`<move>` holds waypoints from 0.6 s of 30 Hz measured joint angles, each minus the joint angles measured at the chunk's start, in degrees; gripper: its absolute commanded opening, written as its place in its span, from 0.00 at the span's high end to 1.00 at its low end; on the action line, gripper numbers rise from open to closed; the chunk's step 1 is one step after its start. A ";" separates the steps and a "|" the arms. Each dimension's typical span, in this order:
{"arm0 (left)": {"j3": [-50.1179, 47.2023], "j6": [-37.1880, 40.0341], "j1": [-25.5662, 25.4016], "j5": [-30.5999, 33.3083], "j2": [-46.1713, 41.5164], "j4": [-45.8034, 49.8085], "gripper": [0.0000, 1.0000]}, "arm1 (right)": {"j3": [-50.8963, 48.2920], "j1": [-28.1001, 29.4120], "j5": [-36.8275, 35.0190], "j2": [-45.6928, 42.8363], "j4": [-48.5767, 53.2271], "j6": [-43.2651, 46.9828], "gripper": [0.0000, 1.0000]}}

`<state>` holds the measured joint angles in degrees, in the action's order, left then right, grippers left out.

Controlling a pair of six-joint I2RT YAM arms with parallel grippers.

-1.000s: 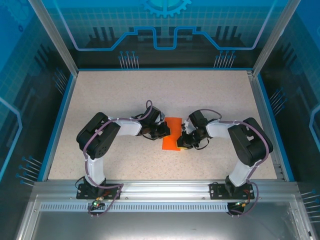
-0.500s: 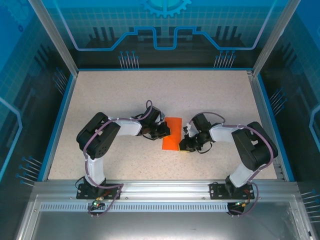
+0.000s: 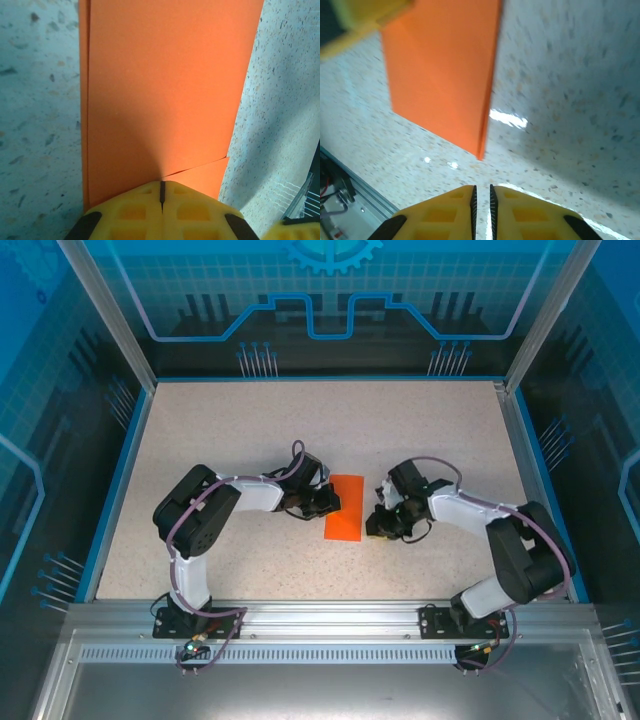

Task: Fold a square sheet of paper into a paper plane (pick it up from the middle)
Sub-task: Fold the triangle a second time at the center of the table.

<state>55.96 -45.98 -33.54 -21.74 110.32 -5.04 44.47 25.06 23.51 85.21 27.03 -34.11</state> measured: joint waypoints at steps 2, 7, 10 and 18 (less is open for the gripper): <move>-0.22 -0.02 0.00 -0.15 0.00 -0.39 0.96 | 4.11 0.00 -2.01 -1.60 1.81 -1.16 0.80; -0.24 0.00 0.00 -0.61 0.11 -0.52 0.95 | 12.81 0.00 -4.90 -3.93 5.18 -2.62 0.77; -0.24 0.00 0.00 -0.70 0.15 -0.55 0.95 | 14.88 -0.24 -5.07 -4.22 7.15 -2.99 0.77; 0.26 0.02 0.04 -0.81 0.26 0.22 0.95 | 15.45 -4.26 -1.51 -3.87 11.67 -1.86 0.75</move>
<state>56.23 -45.95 -33.50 -22.55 110.59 -4.82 59.92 20.80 22.00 81.34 38.70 -35.97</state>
